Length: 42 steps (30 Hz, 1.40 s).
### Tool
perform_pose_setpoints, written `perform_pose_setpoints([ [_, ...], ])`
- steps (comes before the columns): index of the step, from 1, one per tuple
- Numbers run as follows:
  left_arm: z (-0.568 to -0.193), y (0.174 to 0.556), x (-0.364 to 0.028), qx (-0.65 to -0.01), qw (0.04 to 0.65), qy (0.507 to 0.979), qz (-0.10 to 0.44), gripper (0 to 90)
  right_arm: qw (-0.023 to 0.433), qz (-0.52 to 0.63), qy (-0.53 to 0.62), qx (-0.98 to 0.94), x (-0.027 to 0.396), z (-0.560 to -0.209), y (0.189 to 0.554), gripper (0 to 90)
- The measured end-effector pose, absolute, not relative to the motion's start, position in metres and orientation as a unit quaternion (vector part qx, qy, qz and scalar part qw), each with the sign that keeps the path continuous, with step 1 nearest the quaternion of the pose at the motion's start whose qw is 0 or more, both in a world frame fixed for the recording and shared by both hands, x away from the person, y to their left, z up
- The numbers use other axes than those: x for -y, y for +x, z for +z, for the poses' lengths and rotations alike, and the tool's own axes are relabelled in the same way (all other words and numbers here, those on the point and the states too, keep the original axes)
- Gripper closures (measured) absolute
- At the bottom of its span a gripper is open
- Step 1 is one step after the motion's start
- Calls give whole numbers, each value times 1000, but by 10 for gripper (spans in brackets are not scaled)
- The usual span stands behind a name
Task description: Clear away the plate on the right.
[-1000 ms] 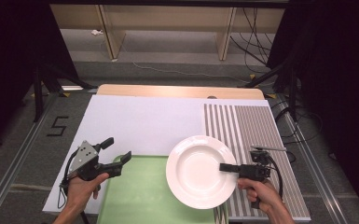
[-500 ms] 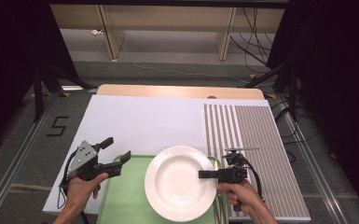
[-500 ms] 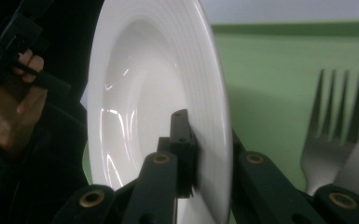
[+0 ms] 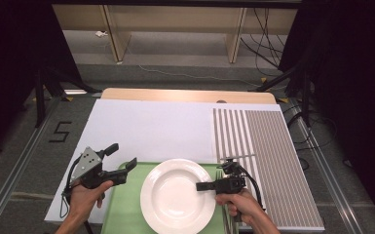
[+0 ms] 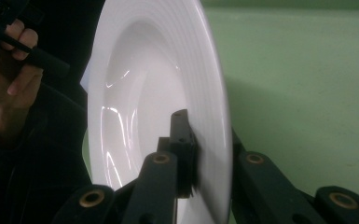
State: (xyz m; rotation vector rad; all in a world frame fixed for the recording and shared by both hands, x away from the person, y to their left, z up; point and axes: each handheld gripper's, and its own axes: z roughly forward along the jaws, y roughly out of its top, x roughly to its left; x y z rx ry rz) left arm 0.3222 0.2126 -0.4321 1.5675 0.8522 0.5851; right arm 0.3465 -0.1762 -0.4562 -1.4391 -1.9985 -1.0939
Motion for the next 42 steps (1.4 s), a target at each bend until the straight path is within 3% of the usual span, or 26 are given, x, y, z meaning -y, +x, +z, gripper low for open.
perform_pose_setpoints([
  [20, -432, 322, -212, -365, 591, 674, 252, 170, 212, -376, -511, 743, 166, -467, 348, 827],
  [30, -432, 321, -212, -366, 587, 676, 253, 170, 235, -362, -512, 743, 167, -471, 350, 823],
  [42, -432, 321, -212, -365, 586, 678, 253, 170, 219, -349, -507, 757, 167, -472, 350, 780],
])
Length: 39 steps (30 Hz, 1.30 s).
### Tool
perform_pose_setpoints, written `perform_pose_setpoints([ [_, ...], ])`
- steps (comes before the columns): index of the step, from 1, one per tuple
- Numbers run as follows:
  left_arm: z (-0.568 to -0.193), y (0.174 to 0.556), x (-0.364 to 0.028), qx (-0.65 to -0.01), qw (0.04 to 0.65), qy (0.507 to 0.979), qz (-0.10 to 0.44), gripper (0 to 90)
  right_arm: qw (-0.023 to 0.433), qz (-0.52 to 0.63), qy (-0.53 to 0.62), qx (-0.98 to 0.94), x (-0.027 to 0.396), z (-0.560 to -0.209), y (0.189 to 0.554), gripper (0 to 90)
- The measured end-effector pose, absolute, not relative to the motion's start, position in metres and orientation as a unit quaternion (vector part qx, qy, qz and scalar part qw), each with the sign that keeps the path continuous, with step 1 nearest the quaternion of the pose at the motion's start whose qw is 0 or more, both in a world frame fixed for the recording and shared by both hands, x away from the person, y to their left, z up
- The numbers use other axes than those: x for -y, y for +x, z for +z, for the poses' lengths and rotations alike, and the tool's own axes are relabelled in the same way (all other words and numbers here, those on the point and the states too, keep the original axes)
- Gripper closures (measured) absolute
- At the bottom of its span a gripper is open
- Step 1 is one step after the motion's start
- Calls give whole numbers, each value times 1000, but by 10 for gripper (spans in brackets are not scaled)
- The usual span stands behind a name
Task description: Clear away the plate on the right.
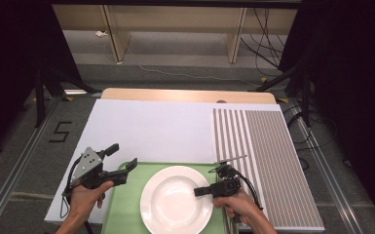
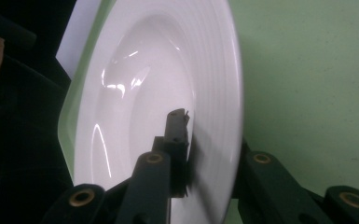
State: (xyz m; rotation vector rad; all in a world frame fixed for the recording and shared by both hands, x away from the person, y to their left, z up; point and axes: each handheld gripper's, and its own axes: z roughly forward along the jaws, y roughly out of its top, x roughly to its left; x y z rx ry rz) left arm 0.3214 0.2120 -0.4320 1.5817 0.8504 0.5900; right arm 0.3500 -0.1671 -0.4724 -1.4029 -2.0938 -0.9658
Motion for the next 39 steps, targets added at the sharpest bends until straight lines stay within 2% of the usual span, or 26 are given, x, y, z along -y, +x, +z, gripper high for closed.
perform_pose_setpoints([
  [3, -432, 321, -212, -365, 585, 678, 253, 170, 198, -346, -500, 769, 166, -474, 350, 763],
  [8, -432, 321, -212, -365, 585, 679, 252, 170, 193, -334, -496, 778, 165, -470, 348, 746],
  [9, -432, 321, -212, -365, 585, 679, 252, 170, 170, -343, -479, 790, 165, -474, 349, 741],
  [12, -432, 321, -212, -365, 585, 679, 252, 170, 172, -337, -486, 788, 164, -472, 348, 733],
  [16, -432, 321, -212, -365, 585, 679, 252, 170, 148, -334, -474, 801, 164, -474, 349, 711],
  [25, -432, 321, -212, -366, 585, 679, 251, 170, 142, -320, -480, 805, 161, -473, 347, 663],
  [39, -432, 321, -212, -365, 585, 679, 251, 170, 117, -316, -480, 809, 162, -472, 347, 531],
])
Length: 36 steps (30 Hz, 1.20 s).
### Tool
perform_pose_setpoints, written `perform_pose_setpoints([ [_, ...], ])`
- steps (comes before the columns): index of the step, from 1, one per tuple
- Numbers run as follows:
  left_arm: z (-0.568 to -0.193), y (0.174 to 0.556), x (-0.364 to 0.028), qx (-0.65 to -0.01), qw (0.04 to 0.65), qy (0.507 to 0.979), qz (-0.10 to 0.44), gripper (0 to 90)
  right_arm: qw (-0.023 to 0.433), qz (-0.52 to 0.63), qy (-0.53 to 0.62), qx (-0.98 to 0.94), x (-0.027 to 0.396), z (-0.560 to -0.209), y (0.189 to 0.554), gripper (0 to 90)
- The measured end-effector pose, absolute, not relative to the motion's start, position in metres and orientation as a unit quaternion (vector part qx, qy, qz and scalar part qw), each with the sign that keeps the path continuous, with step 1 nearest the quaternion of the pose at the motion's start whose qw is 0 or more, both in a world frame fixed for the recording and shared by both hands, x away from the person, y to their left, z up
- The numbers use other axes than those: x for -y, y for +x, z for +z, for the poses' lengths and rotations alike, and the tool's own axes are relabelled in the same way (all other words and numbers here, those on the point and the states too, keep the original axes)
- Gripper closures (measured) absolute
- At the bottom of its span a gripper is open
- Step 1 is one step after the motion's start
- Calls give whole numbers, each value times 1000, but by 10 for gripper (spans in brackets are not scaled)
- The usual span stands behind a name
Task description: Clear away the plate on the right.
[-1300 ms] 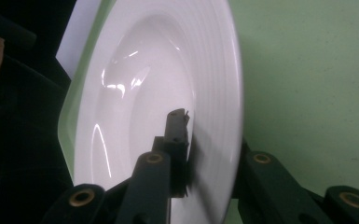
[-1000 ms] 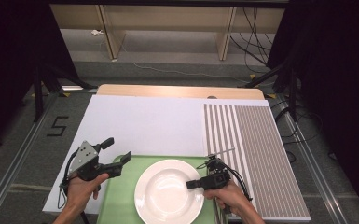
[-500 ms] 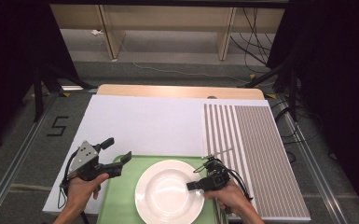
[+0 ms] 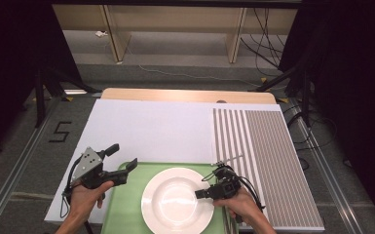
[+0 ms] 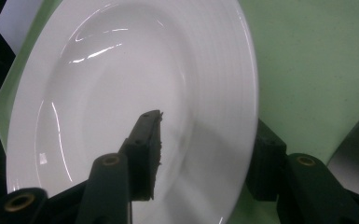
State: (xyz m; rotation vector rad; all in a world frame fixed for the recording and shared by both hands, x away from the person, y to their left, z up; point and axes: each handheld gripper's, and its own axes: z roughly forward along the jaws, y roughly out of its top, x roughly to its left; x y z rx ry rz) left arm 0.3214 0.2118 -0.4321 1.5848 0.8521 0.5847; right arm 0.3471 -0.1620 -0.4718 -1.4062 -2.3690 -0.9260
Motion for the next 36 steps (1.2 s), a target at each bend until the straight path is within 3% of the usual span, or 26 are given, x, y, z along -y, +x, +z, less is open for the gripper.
perform_pose_setpoints([
  [8, -432, 321, -212, -365, 585, 680, 251, 169, 110, -327, -472, 812, 163, -469, 346, 478],
  [28, -432, 321, -212, -364, 586, 679, 250, 169, 81, -358, -466, 805, 164, -457, 344, 211],
  [36, -432, 321, -212, -364, 586, 679, 250, 170, 74, -373, -460, 803, 167, -451, 344, 177],
])
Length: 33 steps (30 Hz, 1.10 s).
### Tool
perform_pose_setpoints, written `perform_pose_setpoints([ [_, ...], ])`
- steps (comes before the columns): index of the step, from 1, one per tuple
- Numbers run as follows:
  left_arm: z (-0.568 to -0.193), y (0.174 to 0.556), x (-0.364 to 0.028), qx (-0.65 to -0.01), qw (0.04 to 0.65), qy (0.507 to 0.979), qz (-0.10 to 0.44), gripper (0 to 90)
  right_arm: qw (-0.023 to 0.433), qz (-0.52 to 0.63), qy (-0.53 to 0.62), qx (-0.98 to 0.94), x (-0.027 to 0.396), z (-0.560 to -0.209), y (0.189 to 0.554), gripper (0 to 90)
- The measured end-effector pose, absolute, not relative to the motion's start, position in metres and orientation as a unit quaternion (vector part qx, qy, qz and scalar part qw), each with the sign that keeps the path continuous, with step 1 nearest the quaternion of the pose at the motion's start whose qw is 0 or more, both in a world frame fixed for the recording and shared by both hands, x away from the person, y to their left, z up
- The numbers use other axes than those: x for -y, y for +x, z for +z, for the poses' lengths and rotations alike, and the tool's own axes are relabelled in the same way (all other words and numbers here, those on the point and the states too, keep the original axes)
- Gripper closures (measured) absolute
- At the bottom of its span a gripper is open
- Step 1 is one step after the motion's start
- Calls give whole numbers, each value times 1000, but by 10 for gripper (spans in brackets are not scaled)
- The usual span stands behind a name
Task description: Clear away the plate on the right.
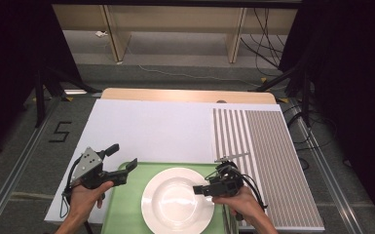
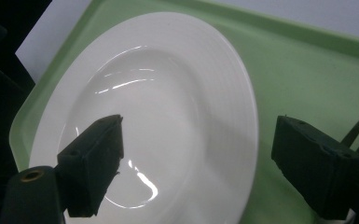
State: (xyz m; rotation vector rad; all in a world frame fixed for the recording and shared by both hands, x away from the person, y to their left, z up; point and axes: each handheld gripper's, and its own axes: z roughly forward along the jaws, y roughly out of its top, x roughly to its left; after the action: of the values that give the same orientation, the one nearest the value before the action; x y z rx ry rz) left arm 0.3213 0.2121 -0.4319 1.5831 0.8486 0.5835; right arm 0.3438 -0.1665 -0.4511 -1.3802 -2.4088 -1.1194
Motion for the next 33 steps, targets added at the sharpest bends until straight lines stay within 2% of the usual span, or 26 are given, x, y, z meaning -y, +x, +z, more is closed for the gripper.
perform_pose_setpoints([
  [11, -432, 321, -213, -365, 586, 679, 249, 170, 50, -386, -445, 807, 165, -443, 338, 168],
  [33, -432, 321, -212, -364, 586, 681, 246, 169, -63, -446, -411, 793, 186, -421, 324, 159],
])
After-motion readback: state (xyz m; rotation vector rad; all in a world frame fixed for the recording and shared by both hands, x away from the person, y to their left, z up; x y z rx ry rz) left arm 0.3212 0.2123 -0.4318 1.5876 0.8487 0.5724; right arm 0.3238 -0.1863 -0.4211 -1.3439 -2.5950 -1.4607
